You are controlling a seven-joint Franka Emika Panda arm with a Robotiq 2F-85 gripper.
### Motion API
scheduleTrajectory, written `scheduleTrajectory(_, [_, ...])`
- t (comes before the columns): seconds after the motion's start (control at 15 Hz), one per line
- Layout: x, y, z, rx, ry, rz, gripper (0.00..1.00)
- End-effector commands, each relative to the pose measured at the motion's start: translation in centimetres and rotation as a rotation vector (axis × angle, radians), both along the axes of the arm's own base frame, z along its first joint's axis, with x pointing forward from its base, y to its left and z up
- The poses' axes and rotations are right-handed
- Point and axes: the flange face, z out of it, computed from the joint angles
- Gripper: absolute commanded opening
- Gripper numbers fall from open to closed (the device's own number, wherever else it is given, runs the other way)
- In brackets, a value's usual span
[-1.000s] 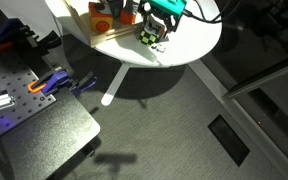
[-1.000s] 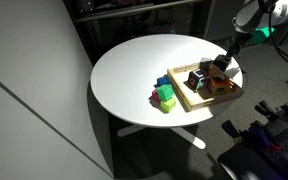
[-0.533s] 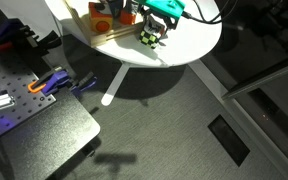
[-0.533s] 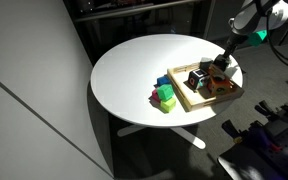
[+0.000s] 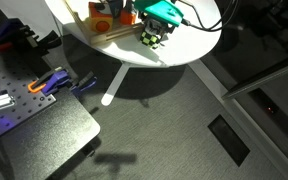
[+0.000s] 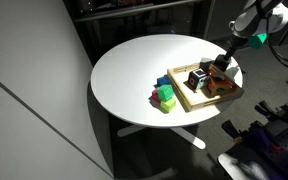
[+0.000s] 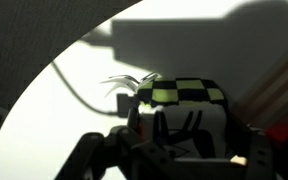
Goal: Pick up the square plush toy from the table and put it in the box
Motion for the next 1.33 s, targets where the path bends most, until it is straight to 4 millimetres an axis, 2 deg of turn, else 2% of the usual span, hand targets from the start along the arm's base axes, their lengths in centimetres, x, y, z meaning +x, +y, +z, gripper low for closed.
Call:
scheduleTrajectory(0.0, [0.0, 0.0, 1.0, 0.007, -0.012, 0.006, 0.51])
scheduleTrajectory(0.4, [-0.2, 1.8, 4.0, 0.002, -0.036, 0.018, 0.14])
scheduleTrajectory(0.6, [-0.1, 3.4, 5.8, -0.001, -0.068, 0.044, 0.08])
scheduleTrajectory(0.8, [-0.2, 5.7, 7.2, -0.001, -0.09, 0.076, 0.07])
scheduleTrajectory(1.27, [-1.0, 11.6, 7.9, 0.001, -0.12, 0.184, 0.08])
